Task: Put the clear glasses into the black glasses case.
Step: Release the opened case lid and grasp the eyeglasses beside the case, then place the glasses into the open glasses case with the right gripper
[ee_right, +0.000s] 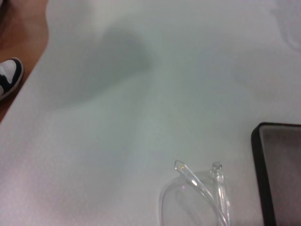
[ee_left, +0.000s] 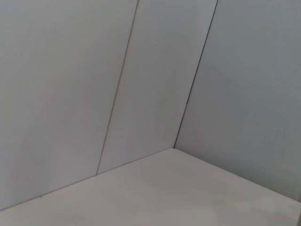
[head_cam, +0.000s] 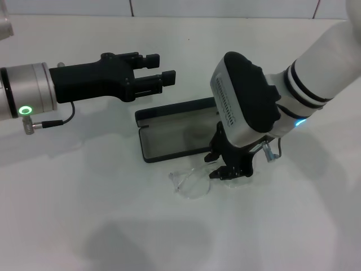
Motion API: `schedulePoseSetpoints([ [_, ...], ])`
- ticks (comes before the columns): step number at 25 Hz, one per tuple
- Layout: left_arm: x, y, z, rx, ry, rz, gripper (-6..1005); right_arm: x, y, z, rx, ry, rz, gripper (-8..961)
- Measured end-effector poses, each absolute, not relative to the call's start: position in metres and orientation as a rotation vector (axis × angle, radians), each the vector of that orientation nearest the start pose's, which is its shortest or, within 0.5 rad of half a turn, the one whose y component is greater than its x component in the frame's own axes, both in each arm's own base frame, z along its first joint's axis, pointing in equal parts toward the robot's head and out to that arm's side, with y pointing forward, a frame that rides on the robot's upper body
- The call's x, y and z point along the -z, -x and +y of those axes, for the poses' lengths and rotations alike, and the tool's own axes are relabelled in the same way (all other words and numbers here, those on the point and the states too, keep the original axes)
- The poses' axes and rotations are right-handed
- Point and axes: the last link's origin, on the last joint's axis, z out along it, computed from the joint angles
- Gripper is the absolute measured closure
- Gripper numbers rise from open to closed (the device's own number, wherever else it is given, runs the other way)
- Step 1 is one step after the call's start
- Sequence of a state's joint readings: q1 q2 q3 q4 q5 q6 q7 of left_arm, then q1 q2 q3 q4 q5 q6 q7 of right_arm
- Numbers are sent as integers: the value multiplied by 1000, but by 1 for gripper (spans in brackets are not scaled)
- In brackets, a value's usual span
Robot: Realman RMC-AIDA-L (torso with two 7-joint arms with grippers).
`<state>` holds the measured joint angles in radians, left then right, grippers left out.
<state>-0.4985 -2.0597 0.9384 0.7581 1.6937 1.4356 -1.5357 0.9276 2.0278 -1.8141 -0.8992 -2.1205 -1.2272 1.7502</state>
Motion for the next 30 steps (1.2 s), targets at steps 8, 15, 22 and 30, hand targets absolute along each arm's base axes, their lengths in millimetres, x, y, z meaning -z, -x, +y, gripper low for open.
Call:
schedulePoseSetpoints([
  [8, -11, 229, 354, 838, 2626, -649, 381, 106, -117, 368, 502, 3079, -470, 712],
  [15, -11, 225, 356, 842, 2632, -633, 381, 106, -119, 370, 523, 3082, -461, 733],
  [22, -10, 222, 357, 844, 2639, -624, 381, 107, -120, 369, 510, 3087, -445, 760],
  [30, -10, 225, 356, 844, 2632, -636, 381, 105, -116, 369, 498, 3082, -462, 911],
])
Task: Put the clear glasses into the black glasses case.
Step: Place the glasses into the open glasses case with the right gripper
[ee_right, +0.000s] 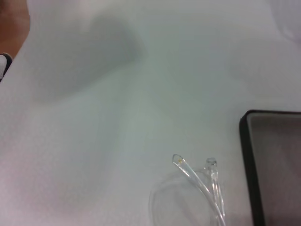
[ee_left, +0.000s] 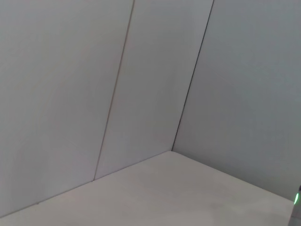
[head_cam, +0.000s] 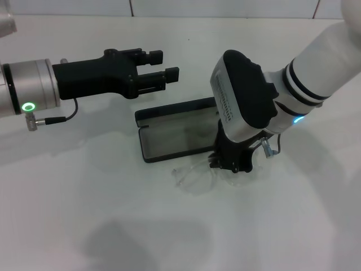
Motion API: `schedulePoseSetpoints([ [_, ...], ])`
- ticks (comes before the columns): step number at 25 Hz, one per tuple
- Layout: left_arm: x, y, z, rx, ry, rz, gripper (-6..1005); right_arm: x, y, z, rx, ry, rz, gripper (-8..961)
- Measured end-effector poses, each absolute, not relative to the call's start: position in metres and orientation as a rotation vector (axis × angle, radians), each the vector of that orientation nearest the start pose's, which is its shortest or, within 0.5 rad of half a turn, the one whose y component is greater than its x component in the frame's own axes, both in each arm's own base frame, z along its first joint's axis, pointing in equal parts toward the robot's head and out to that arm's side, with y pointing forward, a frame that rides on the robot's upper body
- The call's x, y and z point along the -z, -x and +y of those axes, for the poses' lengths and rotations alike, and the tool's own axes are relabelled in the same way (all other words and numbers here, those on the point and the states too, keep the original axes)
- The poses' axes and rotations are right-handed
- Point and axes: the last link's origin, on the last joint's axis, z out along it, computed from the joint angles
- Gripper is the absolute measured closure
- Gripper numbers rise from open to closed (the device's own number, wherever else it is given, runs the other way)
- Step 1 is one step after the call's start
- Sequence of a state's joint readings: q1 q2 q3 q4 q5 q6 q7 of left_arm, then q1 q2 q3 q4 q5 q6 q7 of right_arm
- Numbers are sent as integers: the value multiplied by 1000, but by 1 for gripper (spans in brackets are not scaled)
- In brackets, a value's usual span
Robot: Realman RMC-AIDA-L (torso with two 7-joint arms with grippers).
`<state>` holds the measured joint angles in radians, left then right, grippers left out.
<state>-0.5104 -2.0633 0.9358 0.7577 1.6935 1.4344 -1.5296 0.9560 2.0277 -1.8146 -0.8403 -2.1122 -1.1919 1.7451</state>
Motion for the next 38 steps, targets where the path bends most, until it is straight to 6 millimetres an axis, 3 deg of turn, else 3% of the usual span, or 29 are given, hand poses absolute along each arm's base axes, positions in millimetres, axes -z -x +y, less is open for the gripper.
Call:
schedulePoseSetpoints([
  [6, -11, 227, 354, 844, 2626, -651, 381, 93, -107, 371, 419, 3030, -495, 907],
  [12, -12, 229, 354, 842, 2624, -653, 382, 81, -105, 372, 413, 2869, -590, 903],
  [30, -15, 233, 353, 835, 2618, -656, 382, 108, -95, 368, 349, 2657, -774, 891],
  [38, -17, 234, 353, 826, 2618, -650, 382, 121, -104, 360, 372, 2554, -911, 885],
])
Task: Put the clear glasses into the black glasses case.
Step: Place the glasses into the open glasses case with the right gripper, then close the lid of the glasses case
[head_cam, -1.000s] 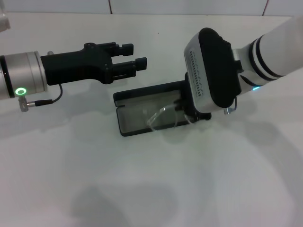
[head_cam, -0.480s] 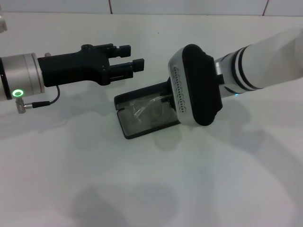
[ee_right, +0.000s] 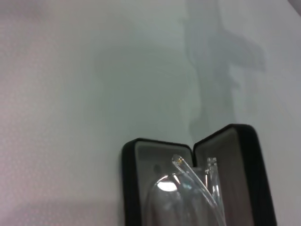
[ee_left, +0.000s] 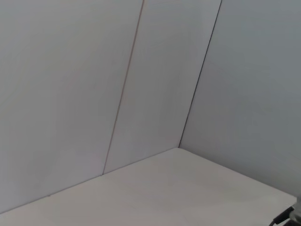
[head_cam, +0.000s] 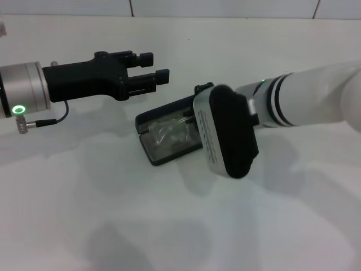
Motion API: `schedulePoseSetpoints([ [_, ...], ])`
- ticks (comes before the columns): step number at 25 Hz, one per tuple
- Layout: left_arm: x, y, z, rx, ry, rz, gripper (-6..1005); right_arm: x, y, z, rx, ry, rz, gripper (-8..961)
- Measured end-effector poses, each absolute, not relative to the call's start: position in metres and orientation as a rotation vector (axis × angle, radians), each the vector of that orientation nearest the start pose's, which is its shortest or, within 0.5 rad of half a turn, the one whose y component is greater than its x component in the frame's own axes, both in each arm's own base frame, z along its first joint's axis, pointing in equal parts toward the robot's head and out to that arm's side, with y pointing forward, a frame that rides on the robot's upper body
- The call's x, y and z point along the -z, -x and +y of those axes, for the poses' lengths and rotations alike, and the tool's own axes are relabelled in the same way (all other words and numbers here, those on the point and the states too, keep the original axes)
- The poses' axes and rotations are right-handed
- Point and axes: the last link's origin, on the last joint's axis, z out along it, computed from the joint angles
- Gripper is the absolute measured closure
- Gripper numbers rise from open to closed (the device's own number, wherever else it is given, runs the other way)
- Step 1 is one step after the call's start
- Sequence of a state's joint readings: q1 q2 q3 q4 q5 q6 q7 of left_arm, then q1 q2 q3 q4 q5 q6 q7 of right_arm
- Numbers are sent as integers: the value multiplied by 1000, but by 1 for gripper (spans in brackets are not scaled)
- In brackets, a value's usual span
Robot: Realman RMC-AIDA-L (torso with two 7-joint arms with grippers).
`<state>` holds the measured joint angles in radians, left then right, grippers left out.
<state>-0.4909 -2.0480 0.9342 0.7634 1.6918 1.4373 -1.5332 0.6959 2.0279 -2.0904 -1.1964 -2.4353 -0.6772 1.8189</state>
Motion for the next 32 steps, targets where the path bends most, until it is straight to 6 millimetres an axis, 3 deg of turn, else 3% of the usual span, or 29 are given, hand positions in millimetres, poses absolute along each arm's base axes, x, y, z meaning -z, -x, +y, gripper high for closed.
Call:
schedulePoseSetpoints([
  [19, -18, 237, 352, 820, 2617, -665, 383, 119, -107, 341, 350, 2503, -979, 853],
  [24, -18, 241, 349, 819, 2611, -679, 383, 113, -108, 335, 336, 2479, -973, 755],
  [32, -20, 252, 339, 839, 2575, -715, 383, 88, -106, 330, 222, 2479, -819, 725],
])
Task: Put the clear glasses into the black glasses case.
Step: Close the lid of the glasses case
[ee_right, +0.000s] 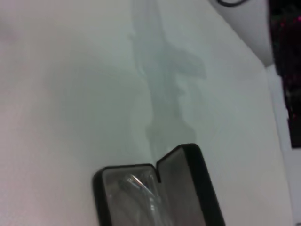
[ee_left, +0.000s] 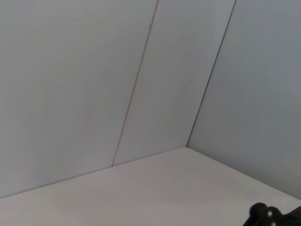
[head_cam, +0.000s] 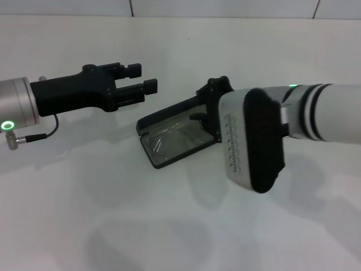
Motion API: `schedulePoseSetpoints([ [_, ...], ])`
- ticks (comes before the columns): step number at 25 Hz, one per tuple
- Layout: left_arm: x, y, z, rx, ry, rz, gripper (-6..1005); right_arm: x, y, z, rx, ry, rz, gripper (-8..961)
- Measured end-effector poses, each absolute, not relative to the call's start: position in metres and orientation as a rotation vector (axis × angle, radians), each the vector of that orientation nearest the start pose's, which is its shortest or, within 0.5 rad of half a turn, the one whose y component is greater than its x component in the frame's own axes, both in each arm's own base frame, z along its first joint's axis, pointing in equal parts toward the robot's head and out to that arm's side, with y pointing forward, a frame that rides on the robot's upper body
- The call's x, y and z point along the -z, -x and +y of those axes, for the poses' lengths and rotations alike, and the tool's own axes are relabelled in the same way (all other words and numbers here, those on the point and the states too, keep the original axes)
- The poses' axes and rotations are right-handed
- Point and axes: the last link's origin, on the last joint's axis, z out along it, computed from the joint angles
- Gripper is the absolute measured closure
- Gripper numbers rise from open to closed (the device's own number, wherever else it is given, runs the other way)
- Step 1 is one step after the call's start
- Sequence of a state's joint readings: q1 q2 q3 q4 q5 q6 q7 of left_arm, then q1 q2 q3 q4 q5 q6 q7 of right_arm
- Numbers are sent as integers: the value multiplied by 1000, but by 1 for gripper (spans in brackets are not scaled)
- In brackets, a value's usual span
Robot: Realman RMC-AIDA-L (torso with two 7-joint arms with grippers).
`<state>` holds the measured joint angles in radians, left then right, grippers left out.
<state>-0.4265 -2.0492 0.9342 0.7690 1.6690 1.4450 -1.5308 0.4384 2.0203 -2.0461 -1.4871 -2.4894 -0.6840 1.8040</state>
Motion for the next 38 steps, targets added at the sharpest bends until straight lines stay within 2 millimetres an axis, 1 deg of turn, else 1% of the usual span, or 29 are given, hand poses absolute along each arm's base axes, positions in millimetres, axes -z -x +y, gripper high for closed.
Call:
schedulePoseSetpoints([
  [2, -20, 253, 338, 849, 2565, -713, 383, 80, -108, 328, 202, 2533, -758, 716],
  [5, -22, 252, 339, 863, 2552, -706, 383, 64, -115, 320, 142, 2666, -678, 702],
  [6, -24, 251, 340, 873, 2545, -700, 383, 54, -117, 316, 87, 2726, -647, 697],
  [8, -25, 250, 341, 886, 2534, -685, 384, 37, -118, 314, -30, 2783, -596, 688],
  [9, -25, 250, 340, 891, 2531, -680, 384, 29, -120, 314, -91, 2799, -560, 683],
  [11, -23, 250, 340, 899, 2525, -669, 384, 9, -129, 318, -230, 2814, -448, 674],
  [13, -20, 249, 339, 907, 2521, -671, 384, -4, -144, 324, -353, 2816, -330, 665],
  [17, -11, 248, 338, 927, 2512, -679, 384, -26, -187, 333, -610, 2768, -84, 646],
  [18, -9, 248, 338, 929, 2514, -679, 384, -32, -196, 334, -671, 2744, -45, 642],
  [20, -5, 247, 341, 929, 2509, -692, 384, -44, -215, 334, -797, 2678, 34, 632],
  [23, 4, 245, 352, 904, 2487, -729, 384, -59, -236, 334, -933, 2574, 134, 618],
  [25, 12, 243, 362, 866, 2482, -750, 384, -63, -245, 336, -962, 2531, 187, 609],
  [27, 22, 239, 371, 811, 2490, -769, 385, -63, -250, 339, -955, 2498, 222, 600],
  [30, 37, 232, 384, 688, 2518, -785, 385, -58, -254, 341, -924, 2474, 226, 586],
  [31, 41, 230, 388, 645, 2522, -790, 385, -56, -254, 341, -920, 2472, 220, 567],
  [34, 53, 226, 392, 551, 2547, -787, 386, -52, -255, 341, -911, 2465, 211, 509],
  [38, 59, 224, 391, 518, 2567, -774, 386, -51, -257, 341, -895, 2457, 203, 432],
])
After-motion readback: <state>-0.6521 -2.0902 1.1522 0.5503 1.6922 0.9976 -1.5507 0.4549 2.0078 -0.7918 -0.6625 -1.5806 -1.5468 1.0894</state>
